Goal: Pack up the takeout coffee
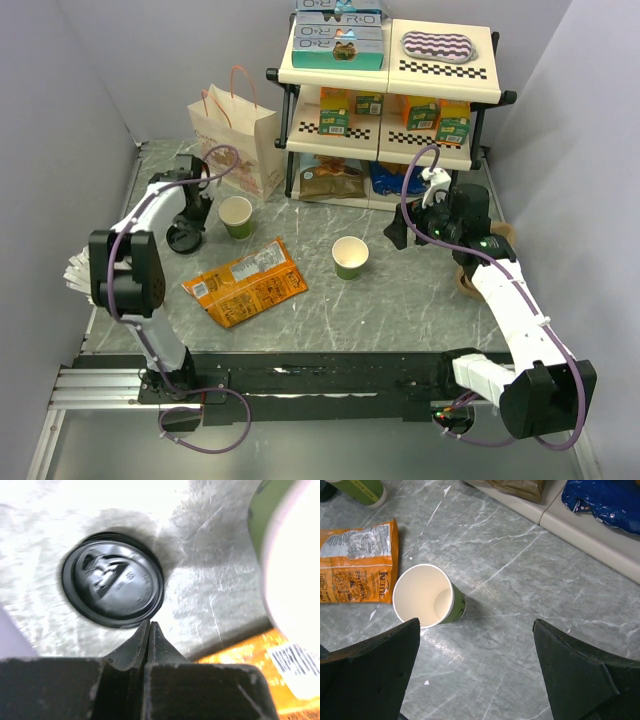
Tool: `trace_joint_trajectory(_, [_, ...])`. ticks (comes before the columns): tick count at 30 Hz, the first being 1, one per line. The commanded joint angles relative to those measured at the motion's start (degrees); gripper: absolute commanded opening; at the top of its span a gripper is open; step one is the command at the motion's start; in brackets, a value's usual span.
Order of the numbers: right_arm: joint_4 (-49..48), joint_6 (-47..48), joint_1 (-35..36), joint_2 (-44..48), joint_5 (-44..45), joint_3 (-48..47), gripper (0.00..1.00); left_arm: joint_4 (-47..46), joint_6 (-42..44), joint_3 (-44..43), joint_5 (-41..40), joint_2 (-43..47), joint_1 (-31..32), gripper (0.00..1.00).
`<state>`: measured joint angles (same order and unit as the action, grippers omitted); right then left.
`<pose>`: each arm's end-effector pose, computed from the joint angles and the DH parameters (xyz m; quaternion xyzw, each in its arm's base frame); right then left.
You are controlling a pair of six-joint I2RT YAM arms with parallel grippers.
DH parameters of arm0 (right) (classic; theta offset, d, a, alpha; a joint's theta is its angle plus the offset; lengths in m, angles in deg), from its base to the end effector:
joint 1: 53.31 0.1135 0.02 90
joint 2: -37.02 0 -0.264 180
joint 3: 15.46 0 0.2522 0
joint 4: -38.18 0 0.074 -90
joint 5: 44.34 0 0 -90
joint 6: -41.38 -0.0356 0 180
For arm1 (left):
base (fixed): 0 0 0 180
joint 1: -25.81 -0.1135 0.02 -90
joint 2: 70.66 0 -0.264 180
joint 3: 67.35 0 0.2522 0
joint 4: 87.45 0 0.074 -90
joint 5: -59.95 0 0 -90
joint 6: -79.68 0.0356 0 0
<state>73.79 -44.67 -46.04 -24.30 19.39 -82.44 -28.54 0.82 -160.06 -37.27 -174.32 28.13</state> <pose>0.2322 0.0455 0.3171 -0.1956 0.8280 0.2108 0.4814 0.3675 -0.0104 0.2195 0.1042 0.9772 0.0752 0.1692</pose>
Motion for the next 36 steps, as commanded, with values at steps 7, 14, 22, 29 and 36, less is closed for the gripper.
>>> trace_joint_trajectory(7, [-2.86,-0.87,0.20,-0.47,-1.25,-1.55,1.00,4.33,2.04,-5.15,2.47,5.66,-0.75,0.07])
trace_joint_trajectory(14, [-3.21,-0.69,0.20,-0.29,-1.42,-1.46,1.00,-1.20,1.62,0.12,3.10,3.12,0.22,0.34])
trace_joint_trajectory(22, [-2.60,-0.43,0.29,1.73,-0.55,0.04,1.00,-2.34,1.43,-0.49,2.48,-0.93,0.48,0.32])
trace_joint_trajectory(29, [-2.69,-0.52,0.38,1.73,-0.37,0.39,1.00,-2.69,2.57,0.30,2.30,-2.78,0.57,0.27])
trace_joint_trajectory(36, [-2.86,-0.52,0.29,1.03,-0.54,-0.05,1.00,-2.70,2.58,0.12,1.16,-3.57,0.66,0.23])
